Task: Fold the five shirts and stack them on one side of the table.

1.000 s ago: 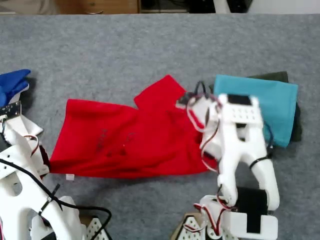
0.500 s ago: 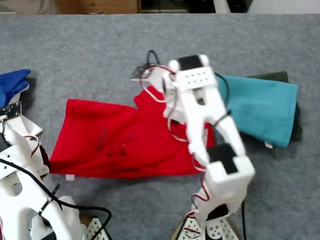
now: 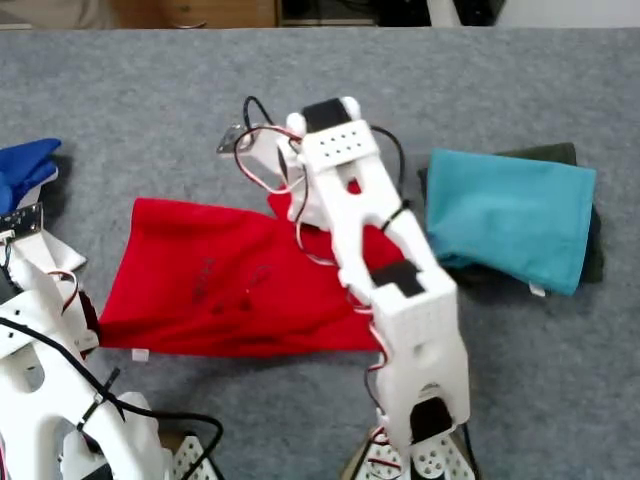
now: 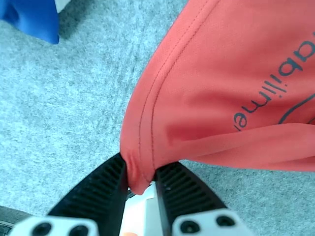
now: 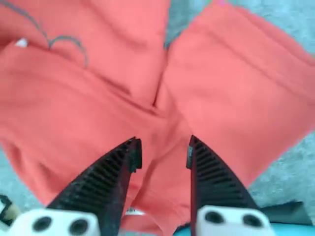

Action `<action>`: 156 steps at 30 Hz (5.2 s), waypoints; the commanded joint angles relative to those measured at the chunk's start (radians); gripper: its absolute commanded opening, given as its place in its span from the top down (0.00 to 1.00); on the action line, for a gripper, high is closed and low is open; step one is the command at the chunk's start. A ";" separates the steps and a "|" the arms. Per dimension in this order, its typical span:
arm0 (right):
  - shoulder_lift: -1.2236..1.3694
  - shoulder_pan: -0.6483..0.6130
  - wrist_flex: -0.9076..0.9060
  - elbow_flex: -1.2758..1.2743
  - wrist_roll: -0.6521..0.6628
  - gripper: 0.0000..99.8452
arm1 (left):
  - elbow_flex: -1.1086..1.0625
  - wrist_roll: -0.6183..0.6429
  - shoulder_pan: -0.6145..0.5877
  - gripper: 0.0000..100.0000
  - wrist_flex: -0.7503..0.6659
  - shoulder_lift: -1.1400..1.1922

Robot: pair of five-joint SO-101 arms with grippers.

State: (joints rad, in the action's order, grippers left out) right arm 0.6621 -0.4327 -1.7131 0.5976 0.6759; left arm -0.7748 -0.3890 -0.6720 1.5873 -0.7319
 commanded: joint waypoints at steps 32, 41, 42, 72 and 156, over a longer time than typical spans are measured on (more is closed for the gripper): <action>-0.030 -0.053 0.038 -0.079 -0.066 0.84 | 0.040 -0.006 0.018 0.98 0.002 -0.005; -0.031 -0.053 0.081 -0.105 -0.066 0.93 | 0.040 -0.006 0.020 0.98 0.002 -0.005; -0.031 -0.051 0.081 -0.105 -0.066 0.93 | 0.040 -0.006 0.020 0.98 0.002 -0.005; -0.033 -0.058 -0.038 0.012 -0.072 0.81 | 0.040 -0.006 0.014 0.98 0.006 -0.005; -1.319 0.191 0.382 0.102 -0.275 1.00 | 0.793 0.589 0.115 0.98 0.043 -0.260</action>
State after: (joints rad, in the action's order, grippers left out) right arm -0.6529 -0.2317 -1.4032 0.8170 0.4028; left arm 0.2240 0.2064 -0.5616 1.7285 -1.0173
